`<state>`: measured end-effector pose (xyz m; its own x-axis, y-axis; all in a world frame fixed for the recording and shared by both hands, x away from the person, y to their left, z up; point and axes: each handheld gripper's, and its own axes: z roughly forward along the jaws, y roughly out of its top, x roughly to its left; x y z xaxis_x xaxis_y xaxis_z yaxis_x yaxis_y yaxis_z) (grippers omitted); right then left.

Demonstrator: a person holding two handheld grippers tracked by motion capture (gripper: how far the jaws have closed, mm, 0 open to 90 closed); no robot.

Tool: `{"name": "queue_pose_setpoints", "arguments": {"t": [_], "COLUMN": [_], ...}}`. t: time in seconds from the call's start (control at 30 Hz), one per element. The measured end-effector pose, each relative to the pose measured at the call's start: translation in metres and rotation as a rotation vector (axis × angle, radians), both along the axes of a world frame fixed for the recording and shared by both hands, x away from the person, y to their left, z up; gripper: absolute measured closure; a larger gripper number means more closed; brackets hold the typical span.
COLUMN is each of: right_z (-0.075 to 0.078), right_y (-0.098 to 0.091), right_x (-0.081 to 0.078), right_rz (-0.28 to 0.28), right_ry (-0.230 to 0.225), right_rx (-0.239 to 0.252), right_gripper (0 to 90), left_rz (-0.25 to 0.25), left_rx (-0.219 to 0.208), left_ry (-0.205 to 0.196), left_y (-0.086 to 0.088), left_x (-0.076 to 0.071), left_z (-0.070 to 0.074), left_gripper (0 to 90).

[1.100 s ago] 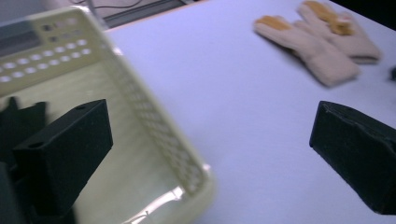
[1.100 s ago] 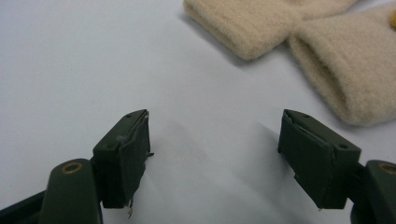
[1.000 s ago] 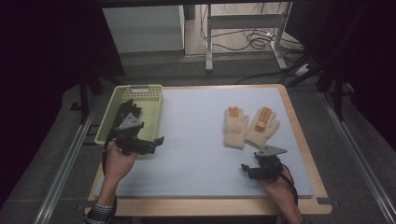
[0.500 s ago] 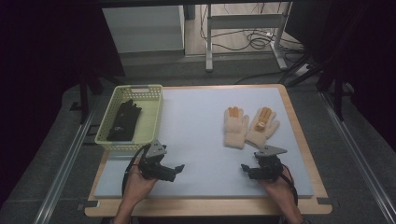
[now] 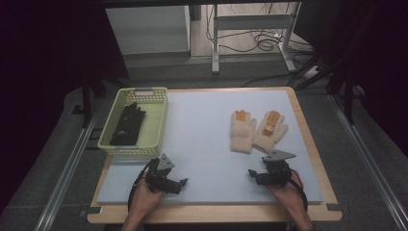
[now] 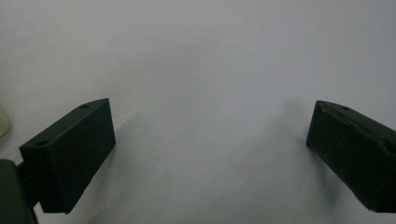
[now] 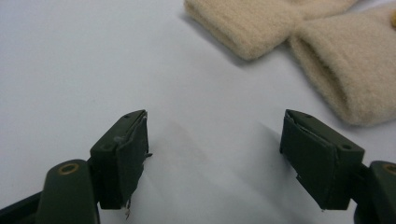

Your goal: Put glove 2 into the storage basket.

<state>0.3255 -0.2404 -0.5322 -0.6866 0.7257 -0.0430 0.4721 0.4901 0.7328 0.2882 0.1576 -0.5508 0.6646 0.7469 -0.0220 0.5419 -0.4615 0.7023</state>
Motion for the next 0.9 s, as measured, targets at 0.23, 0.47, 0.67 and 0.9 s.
{"name": "queue_pose_setpoints", "arguments": {"t": [0.23,0.47,0.67,0.9], "right_z": [0.002,0.018,0.036,0.048], "right_y": [-0.003,-0.004,0.005,0.017], "right_x": [0.001,0.012,0.033,0.063], "right_rz": [-0.001,0.010,0.029,0.040], "right_ry": [0.026,0.007,-0.019,-0.041], "right_rx": [0.036,0.050,0.045,0.020], "right_gripper": [23.9,30.2,41.2,64.2], "left_rz": [0.000,0.000,0.001,0.001], "left_rx": [-0.010,-0.011,-0.011,-0.011], "left_ry": [0.014,0.014,0.013,0.013], "left_y": [0.001,0.001,0.001,0.001], "left_x": [0.001,0.001,0.001,0.001], "left_z": [-0.001,-0.001,-0.001,-0.001], "left_gripper": [1.6,1.5,1.5,1.6]}}
